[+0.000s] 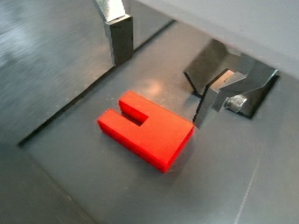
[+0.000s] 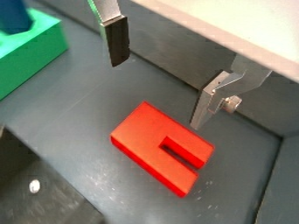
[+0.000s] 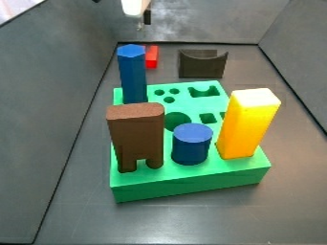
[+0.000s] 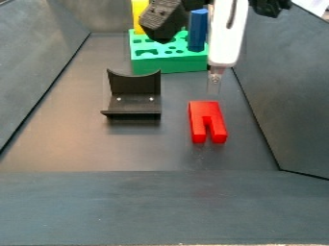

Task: Pick up the double-square object. Move up. Rotate the double-square object. Place the double-square object on the fixture. Regrasp the double-square object. Move to above the board. Insert the double-square object.
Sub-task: Rotate the double-square object.

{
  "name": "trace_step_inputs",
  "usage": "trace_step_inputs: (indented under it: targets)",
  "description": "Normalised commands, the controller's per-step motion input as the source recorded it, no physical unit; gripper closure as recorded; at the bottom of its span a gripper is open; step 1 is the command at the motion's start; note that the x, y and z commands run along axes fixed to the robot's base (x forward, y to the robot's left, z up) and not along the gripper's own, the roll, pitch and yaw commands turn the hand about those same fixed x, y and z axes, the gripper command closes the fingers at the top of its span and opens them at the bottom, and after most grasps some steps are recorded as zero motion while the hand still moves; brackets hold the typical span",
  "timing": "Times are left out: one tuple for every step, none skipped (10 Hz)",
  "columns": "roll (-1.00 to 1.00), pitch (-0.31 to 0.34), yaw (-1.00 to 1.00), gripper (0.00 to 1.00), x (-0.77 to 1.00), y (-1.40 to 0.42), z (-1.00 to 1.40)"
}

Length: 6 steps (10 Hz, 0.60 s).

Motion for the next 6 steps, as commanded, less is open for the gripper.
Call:
trace_step_inputs:
  targets:
    - [0.00, -0.013, 1.00, 0.00, 0.04, 0.00, -0.02]
    - [0.00, -0.013, 1.00, 0.00, 0.04, 0.00, -0.02]
    - [0.00, -0.014, 1.00, 0.00, 0.04, 0.00, -0.02]
    - [0.00, -0.014, 1.00, 0.00, 0.04, 0.00, -0.02]
    - [0.00, -0.015, 1.00, 0.00, 0.04, 0.00, -0.02]
    - [0.00, -0.016, 1.00, 0.00, 0.04, 0.00, -0.02]
